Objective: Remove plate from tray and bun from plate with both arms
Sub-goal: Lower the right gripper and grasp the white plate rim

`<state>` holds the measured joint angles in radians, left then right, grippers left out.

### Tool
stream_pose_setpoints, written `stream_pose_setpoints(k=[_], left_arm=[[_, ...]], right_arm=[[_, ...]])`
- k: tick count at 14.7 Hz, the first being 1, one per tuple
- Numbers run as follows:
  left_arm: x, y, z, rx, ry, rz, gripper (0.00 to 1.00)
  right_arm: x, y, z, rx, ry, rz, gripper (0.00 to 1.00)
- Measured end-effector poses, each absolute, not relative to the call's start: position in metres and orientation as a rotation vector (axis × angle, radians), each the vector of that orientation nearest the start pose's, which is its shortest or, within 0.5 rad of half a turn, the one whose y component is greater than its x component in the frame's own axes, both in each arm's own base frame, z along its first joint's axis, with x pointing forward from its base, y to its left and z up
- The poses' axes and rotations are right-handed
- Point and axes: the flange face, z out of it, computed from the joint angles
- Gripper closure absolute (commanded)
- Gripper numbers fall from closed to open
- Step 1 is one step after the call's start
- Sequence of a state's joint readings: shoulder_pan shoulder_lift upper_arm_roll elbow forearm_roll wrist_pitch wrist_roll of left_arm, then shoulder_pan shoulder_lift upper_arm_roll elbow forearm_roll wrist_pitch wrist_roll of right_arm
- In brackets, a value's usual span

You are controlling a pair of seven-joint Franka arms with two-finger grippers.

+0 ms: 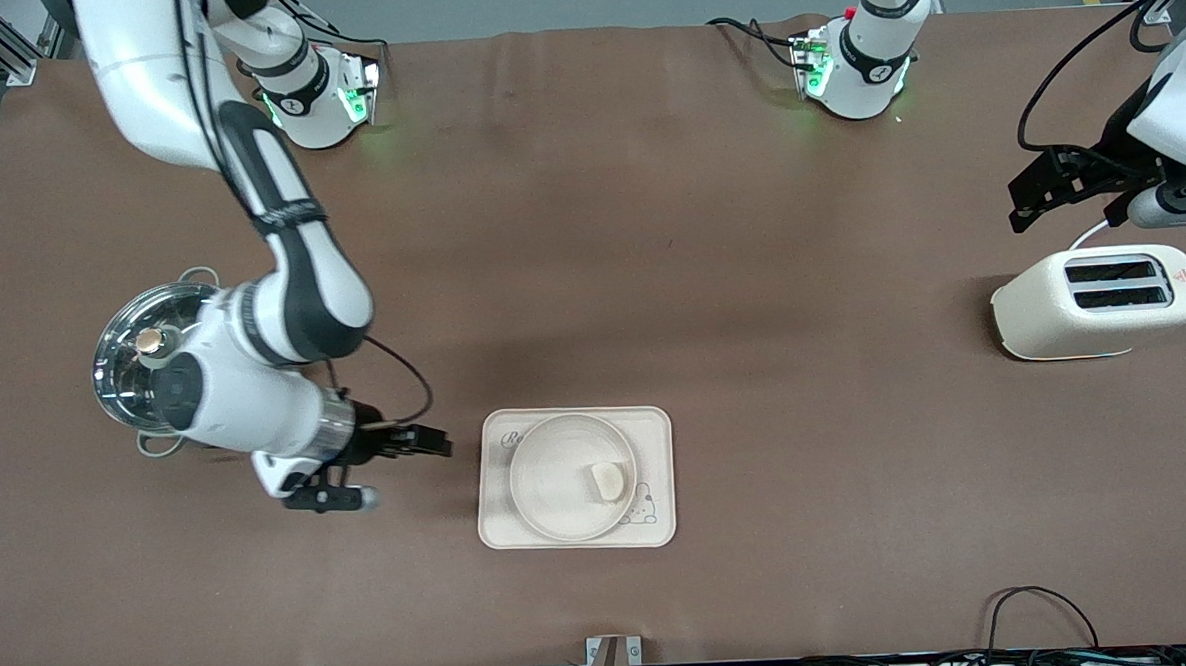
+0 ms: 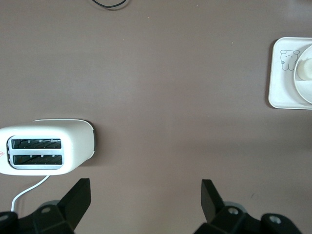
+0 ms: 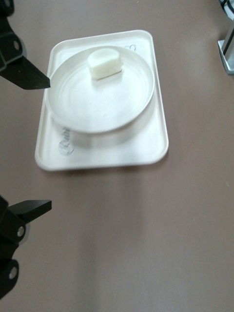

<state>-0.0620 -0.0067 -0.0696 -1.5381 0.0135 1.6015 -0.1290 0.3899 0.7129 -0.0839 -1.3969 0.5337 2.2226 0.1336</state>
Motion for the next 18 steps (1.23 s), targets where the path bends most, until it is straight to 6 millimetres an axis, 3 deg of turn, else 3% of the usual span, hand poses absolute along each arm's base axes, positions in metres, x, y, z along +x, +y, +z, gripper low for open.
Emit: stream_pose_setpoints(k=[3, 5, 6, 7, 9, 11, 12, 16, 18], left_arm=[[0.552, -0.072, 0.646, -3.135, 0.004, -0.111, 0.00], [0.552, -0.072, 0.646, -3.135, 0.004, -0.111, 0.00], [0.552, -0.072, 0.646, -3.135, 0.004, -0.111, 0.00], [0.552, -0.072, 0.646, -3.135, 0.004, -0.111, 0.00], [0.552, -0.072, 0.646, -3.135, 0.004, -0.111, 0.00], [0.552, -0.072, 0.646, -3.135, 0.004, -0.111, 0.00], [0.552, -0.072, 0.646, -3.135, 0.004, -0.111, 0.00], [0.552, -0.072, 0.646, -3.135, 0.004, -0.111, 0.00], [0.552, -0.071, 0.646, -3.135, 0.004, -0.111, 0.00]], right_arm=[[0.689, 0.306, 0.241, -2.742, 0.144, -0.136, 0.00], [0.686, 0.326, 0.213, -2.749, 0.127, -0.181, 0.04], [0.689, 0.329, 0.205, -2.750, 0.124, -0.186, 0.11], [0.692, 0.329, 0.200, -2.751, 0.124, -0.191, 0.19], [0.699, 0.327, 0.197, -2.752, 0.123, -0.207, 0.48], [0.703, 0.322, 0.198, -2.755, 0.086, -0.224, 0.70], [0.705, 0.320, 0.198, -2.756, 0.068, -0.229, 0.75], [0.704, 0.319, 0.191, -2.760, 0.034, -0.219, 0.77], [0.703, 0.320, 0.183, -2.760, 0.024, -0.208, 0.99]])
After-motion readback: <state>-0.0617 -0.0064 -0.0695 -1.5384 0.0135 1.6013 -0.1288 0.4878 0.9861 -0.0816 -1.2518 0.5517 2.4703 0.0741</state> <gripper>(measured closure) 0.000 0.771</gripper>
